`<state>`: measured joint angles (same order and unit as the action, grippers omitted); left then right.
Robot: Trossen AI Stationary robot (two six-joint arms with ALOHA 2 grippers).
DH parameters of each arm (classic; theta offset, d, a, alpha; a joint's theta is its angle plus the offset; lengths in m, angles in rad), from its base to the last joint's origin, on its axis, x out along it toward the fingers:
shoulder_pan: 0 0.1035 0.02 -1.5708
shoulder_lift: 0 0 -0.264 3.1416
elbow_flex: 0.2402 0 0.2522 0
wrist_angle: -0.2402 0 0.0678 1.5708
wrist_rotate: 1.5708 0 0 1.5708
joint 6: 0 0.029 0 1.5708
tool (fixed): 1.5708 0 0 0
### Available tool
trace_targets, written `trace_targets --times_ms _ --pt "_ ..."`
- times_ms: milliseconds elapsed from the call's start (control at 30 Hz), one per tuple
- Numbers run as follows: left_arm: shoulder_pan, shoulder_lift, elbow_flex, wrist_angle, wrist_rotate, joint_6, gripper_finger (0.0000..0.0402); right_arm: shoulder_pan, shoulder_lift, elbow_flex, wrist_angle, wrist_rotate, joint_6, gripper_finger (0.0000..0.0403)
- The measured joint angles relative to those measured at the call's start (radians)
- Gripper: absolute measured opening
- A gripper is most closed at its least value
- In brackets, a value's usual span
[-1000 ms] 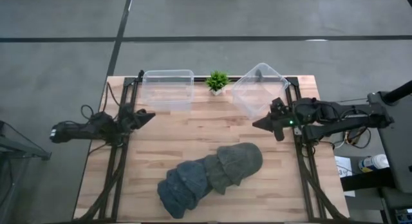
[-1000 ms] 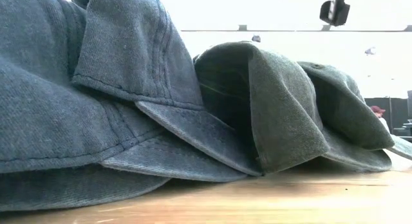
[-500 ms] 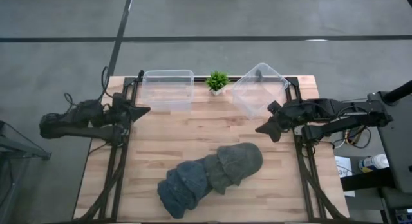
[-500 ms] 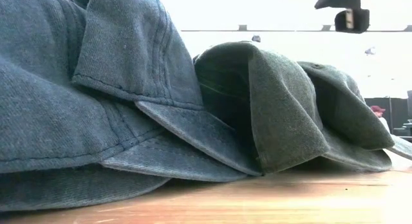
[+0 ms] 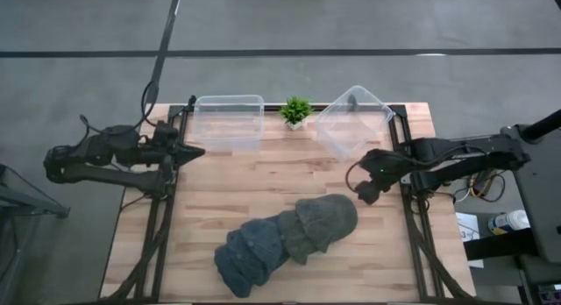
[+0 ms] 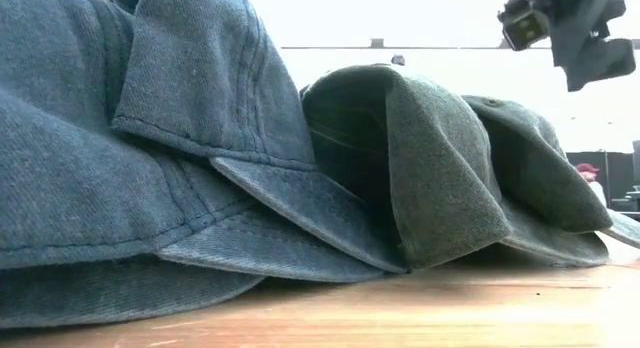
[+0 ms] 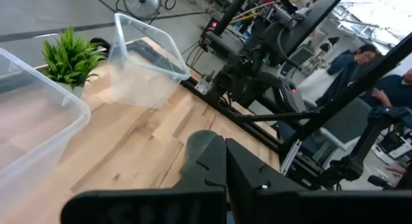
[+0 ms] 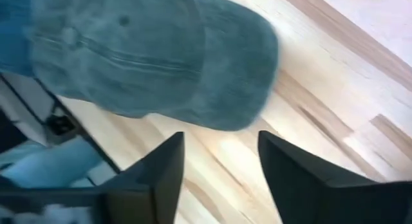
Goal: Pick & Place hat
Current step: Put the top green cap into the right transparent bin
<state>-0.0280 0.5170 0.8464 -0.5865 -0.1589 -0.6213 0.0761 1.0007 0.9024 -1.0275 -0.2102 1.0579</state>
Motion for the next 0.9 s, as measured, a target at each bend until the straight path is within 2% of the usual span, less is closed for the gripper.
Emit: trace_targets --times_ms 200,400,500,700,900 --pt "0.0 0.003 -0.001 -0.009 0.005 0.019 0.0012 0.0 0.018 -0.093 0.014 -0.002 0.006 0.0256" --pt "0.0 0.003 -0.001 -0.016 0.005 0.014 0.0028 0.0 -0.032 -0.243 0.205 -0.026 0.086 0.0292" --pt "0.0 0.003 -0.001 -0.016 0.005 0.004 0.0034 0.0 -0.058 -0.302 0.322 -0.026 0.104 0.0297" --pt "0.0 0.003 -0.001 -0.014 0.005 -0.012 0.0035 0.0 -0.082 -0.438 0.416 -0.029 0.11 0.0292" --pt "0.0 0.003 -0.001 -0.012 0.005 -0.028 0.0035 0.0 -0.083 -0.565 0.664 -0.05 0.147 0.0284"
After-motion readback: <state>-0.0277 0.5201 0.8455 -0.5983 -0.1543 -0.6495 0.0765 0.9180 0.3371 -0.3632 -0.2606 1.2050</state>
